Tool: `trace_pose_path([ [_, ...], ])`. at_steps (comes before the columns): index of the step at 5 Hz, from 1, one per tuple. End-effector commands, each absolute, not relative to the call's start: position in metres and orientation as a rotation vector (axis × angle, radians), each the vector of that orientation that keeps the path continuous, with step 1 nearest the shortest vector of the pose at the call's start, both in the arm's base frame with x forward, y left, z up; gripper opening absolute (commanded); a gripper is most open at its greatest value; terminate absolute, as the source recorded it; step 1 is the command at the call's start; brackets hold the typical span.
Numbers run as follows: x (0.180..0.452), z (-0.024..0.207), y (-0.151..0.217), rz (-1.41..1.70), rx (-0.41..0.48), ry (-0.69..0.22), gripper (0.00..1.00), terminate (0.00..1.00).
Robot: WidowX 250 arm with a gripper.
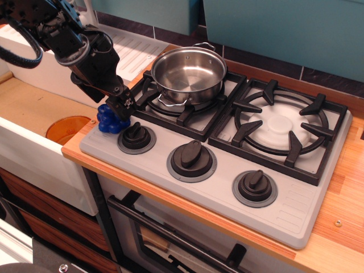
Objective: Put pan on stove and put blueberry in pan
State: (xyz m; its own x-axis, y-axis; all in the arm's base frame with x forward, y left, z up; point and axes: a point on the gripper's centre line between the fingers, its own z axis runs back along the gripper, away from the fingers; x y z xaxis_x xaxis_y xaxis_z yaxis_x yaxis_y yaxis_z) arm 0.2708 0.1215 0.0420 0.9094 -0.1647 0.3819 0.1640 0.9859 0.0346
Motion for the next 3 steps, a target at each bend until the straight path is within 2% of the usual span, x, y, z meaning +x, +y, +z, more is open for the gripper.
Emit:
trace_pose_path([
  [1,0.274,0.038,0.113,-0.147,0.001,-0.392,1.0,0.0],
  [2,0.276,0.04,0.11,-0.143,-0.004,-0.368,0.0,0.0],
  [3,0.278,0.051,0.108,-0.138,-0.001,-0.341,0.0,0.0],
])
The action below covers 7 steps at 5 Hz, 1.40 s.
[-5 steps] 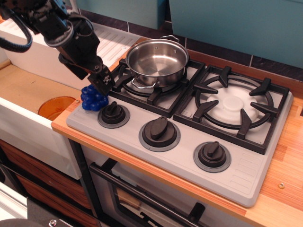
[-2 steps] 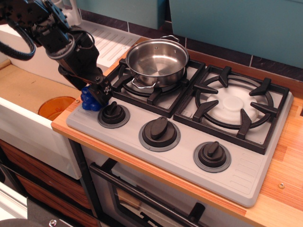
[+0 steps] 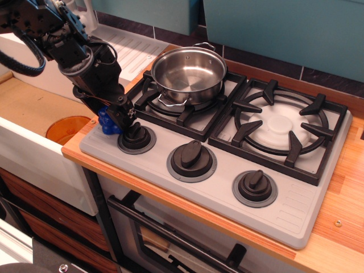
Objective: Put pan on stove and put blueberry in pan
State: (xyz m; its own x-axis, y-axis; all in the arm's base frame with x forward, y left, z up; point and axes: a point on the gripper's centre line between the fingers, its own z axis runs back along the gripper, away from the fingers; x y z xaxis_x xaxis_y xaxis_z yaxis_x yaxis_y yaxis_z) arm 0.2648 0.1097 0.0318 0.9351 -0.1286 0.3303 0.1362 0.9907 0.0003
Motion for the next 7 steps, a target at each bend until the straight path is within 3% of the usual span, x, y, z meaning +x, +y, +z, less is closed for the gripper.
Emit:
trace_pose_path([
  [1,0.281,0.064,0.108,-0.142,0.006,-0.318,0.0,0.0],
  [4,0.3,0.135,0.093,-0.156,0.059,-0.255,0.0,0.0],
  [5,0.313,0.149,0.076,-0.162,0.027,-0.256,0.0,0.0],
  [7,0.345,0.148,0.047,-0.186,-0.02,-0.294,0.0,0.0],
])
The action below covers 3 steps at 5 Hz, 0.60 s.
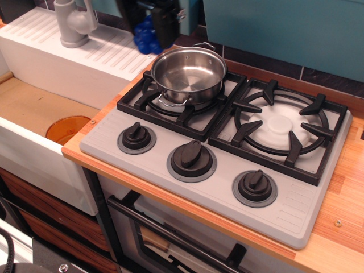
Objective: Put pan on stove and put blueberry in pan
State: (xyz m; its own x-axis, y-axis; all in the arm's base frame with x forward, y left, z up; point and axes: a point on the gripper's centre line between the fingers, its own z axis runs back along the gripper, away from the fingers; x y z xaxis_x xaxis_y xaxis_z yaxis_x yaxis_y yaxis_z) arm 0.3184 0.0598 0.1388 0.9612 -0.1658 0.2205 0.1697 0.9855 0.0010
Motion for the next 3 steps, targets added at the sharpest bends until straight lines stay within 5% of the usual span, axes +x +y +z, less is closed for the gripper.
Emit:
trace_pose_path([
  [1,0.3573,0.1422,0.0399,-0.2,-0.034,-0.324,0.0,0.0],
  [2,0.3632,0.1423,0.0378,-0.212,-0.032,-0.341,1.0,0.0],
  [3,0.3658,0.1438,0.0354,-0.213,-0.03,-0.344,1.0,0.0],
])
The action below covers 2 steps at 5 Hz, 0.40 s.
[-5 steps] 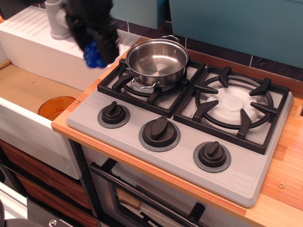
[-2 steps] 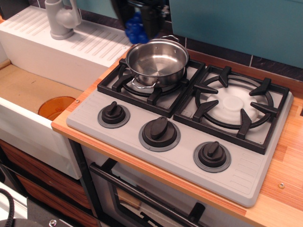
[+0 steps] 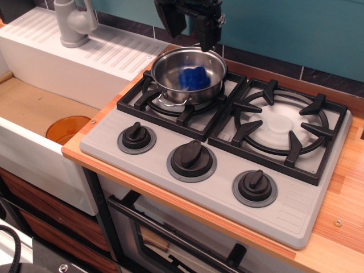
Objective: Put pan on stove and put blueberry in pan
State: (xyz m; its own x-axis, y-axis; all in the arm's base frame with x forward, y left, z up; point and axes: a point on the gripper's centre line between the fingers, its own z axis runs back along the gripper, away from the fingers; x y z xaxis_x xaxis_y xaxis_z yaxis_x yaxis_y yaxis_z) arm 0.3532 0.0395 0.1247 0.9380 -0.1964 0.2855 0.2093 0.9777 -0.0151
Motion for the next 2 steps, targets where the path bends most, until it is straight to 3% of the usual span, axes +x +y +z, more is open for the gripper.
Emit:
trace_pose_path([
  [1,0.3655,0.145,0.031,-0.209,-0.026,-0.349,1.0,0.0],
  [2,0.3622,0.1532,0.0277,-0.194,0.023,-0.351,1.0,0.0],
])
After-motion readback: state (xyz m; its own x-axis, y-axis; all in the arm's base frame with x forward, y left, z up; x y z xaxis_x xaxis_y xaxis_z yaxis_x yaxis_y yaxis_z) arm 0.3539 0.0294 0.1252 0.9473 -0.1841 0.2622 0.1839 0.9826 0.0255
